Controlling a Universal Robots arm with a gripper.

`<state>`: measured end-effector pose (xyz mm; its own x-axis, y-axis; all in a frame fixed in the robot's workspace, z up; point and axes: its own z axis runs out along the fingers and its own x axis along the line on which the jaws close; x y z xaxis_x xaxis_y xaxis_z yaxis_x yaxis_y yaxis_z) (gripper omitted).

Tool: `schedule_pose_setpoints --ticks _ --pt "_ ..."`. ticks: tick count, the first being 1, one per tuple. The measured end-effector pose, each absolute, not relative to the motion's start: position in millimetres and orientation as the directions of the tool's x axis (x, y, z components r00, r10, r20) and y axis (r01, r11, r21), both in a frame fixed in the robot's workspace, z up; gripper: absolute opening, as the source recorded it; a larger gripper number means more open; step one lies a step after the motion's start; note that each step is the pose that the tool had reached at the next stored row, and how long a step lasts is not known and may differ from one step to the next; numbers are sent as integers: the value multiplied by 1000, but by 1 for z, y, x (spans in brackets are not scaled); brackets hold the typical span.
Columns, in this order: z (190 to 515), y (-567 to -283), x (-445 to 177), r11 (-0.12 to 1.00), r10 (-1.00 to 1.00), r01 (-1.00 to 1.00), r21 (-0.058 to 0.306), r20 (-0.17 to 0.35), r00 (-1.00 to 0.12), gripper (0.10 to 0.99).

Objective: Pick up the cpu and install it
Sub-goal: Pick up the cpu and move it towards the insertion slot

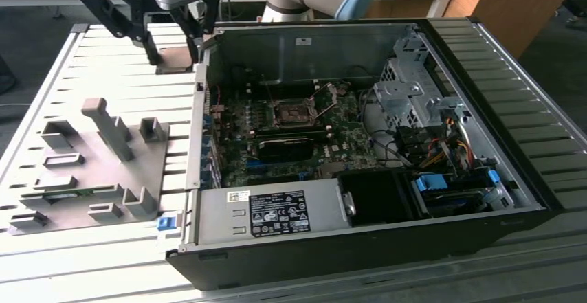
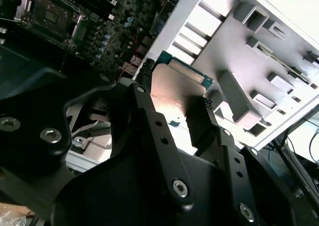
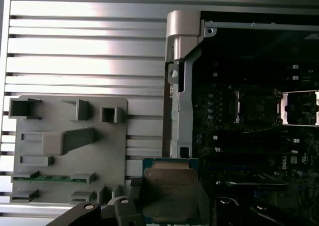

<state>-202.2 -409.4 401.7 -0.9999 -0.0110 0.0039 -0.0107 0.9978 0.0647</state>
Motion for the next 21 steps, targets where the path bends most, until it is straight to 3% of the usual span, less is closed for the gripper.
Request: schedule_pose_setpoints --ticks 21 --pt "401 -407 -161 998 -11 -11 65 4 -1000 529"
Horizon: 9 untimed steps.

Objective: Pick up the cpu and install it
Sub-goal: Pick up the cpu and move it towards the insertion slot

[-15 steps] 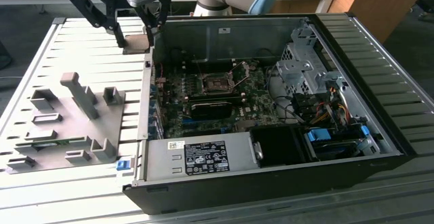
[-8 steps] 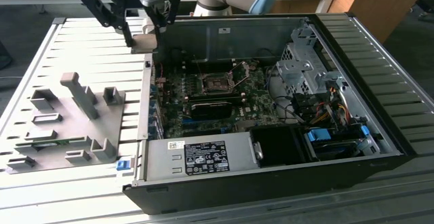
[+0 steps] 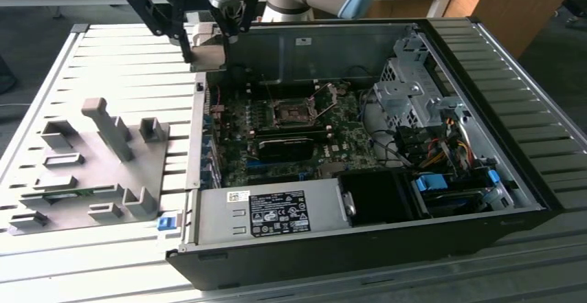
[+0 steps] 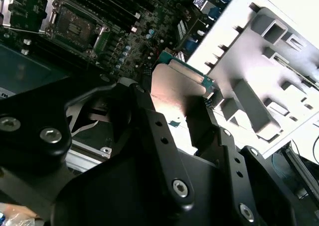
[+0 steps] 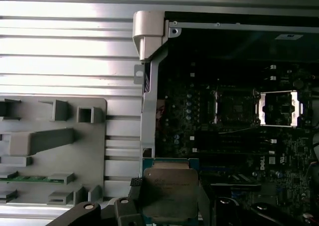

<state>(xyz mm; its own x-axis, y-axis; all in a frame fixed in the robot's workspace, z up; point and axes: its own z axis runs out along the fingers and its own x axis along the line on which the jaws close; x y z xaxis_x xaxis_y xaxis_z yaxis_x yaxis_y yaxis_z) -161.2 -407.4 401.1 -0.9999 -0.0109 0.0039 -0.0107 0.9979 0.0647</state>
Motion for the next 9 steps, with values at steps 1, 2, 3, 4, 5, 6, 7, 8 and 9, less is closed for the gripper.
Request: schedule_pose_setpoints --ticks 1,2,3,4,5,6,7,8,9 --pt "401 -407 -159 998 -11 -11 65 4 -1000 529" --pt "401 -407 -158 998 -11 -11 65 4 -1000 529" --pt "401 -407 -156 998 -11 -11 65 4 -1000 529" --pt "401 -407 -154 998 -11 -11 65 4 -1000 529" --pt "401 -407 -153 998 -11 -11 65 4 -1000 529" --pt "401 -407 -151 998 -11 -11 65 4 -1000 529" --pt "401 -407 -149 998 -11 -11 65 4 -1000 529" --pt "401 -406 -148 998 -11 -11 65 4 -1000 529" --pt "401 -406 -146 998 -11 -11 65 4 -1000 529"
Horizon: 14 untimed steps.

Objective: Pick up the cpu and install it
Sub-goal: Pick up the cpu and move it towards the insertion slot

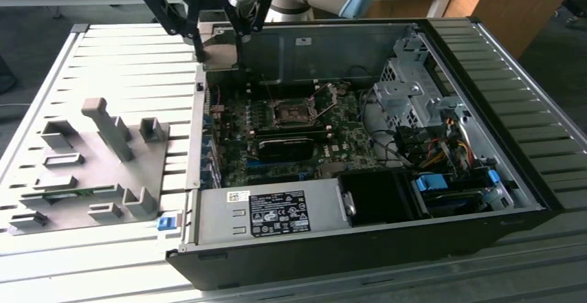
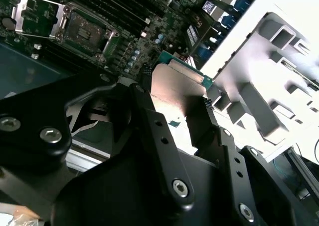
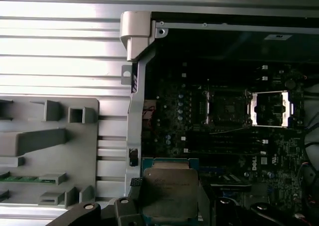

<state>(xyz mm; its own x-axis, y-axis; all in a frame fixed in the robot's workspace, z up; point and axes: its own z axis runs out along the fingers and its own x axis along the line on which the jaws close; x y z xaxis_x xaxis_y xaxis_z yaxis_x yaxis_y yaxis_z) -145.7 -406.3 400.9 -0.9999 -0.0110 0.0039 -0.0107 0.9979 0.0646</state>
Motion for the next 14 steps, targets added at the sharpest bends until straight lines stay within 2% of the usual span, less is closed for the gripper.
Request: schedule_pose_setpoints --ticks 14 --pt "401 -405 -121 998 -11 -11 65 4 -1000 529"
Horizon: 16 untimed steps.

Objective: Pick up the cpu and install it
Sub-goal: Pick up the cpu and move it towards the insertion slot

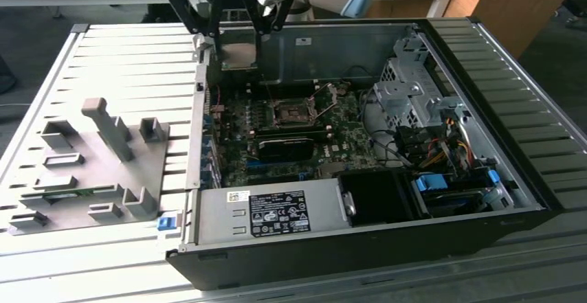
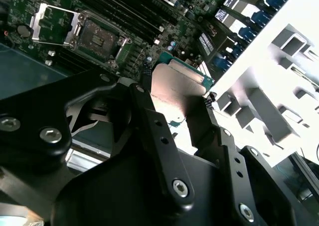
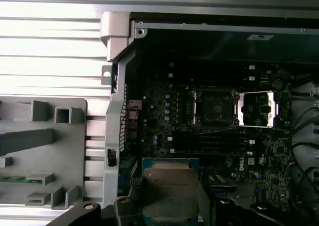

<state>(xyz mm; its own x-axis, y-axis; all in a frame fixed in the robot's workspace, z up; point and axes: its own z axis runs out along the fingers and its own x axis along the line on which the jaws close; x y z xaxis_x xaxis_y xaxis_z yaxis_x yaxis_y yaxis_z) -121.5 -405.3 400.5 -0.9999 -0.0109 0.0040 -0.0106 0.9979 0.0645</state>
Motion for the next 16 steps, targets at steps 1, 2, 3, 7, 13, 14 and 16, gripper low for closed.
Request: schedule_pose_setpoints --ticks 1,2,3,7,13,14,16 --pt "400 -405 -120 998 -11 -11 65 4 -1000 529" --pt "400 -405 -118 998 -11 -11 65 4 -1000 529" --pt "400 -405 -116 998 -11 -11 65 4 -1000 529" --pt "400 -405 -109 998 -11 -11 65 4 -1000 529" --pt "400 -405 -99 998 -11 -11 65 4 -1000 529" --pt "400 -405 -97 998 -11 -11 65 4 -1000 529" --pt "400 -405 -94 998 -11 -11 65 4 -1000 529"
